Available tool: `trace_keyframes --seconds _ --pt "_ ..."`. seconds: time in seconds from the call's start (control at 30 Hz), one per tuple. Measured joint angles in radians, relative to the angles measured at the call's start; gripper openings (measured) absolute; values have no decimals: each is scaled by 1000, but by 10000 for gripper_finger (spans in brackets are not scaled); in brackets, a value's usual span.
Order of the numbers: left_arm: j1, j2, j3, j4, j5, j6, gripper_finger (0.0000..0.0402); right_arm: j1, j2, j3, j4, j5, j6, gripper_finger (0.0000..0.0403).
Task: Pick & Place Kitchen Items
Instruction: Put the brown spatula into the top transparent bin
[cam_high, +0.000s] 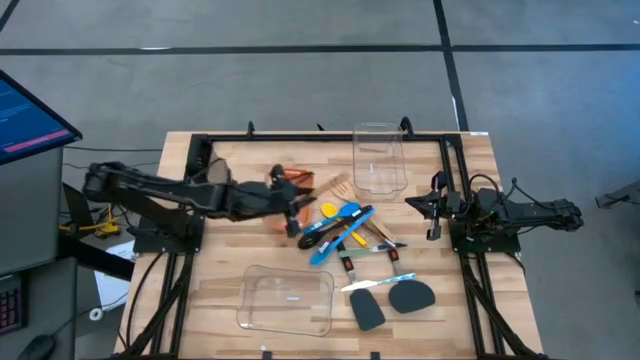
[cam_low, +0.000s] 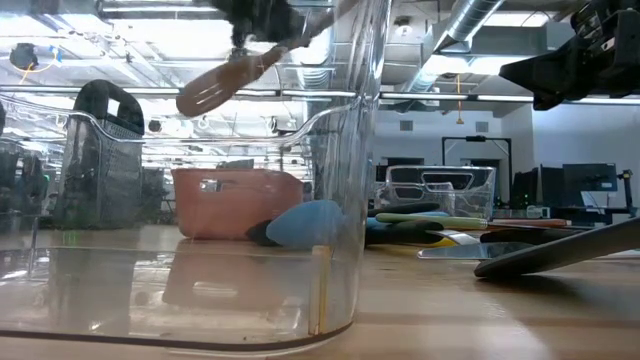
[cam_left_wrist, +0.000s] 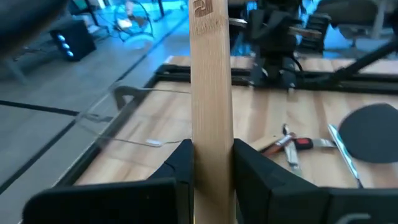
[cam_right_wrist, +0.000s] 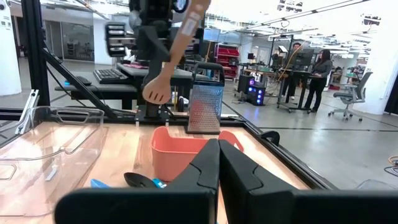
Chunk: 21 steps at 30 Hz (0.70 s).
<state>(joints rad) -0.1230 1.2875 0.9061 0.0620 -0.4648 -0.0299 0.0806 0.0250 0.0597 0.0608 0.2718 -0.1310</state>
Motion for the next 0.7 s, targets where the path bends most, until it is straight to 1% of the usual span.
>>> trace_keyframes --seconds 0.13,0.3,0.37,0.47,0.53,0.7 --pt "0 -99 -141 184 6 18 56 -1 0 0 2 0 0 0" --pt "14 -186 -312 441 20 104 56 -7 0 0 8 3 0 0" --pt "37 -203 -365 529 67 117 56 -8 0 0 23 5 0 0" --pt "89 -198 -421 631 182 119 56 -12 1 0 100 16 0 0" --pt "129 -177 -430 693 246 118 56 -12 2 0 154 17 19 0" --pt "216 -105 -431 808 335 111 56 -12 14 0 231 18 50 0"
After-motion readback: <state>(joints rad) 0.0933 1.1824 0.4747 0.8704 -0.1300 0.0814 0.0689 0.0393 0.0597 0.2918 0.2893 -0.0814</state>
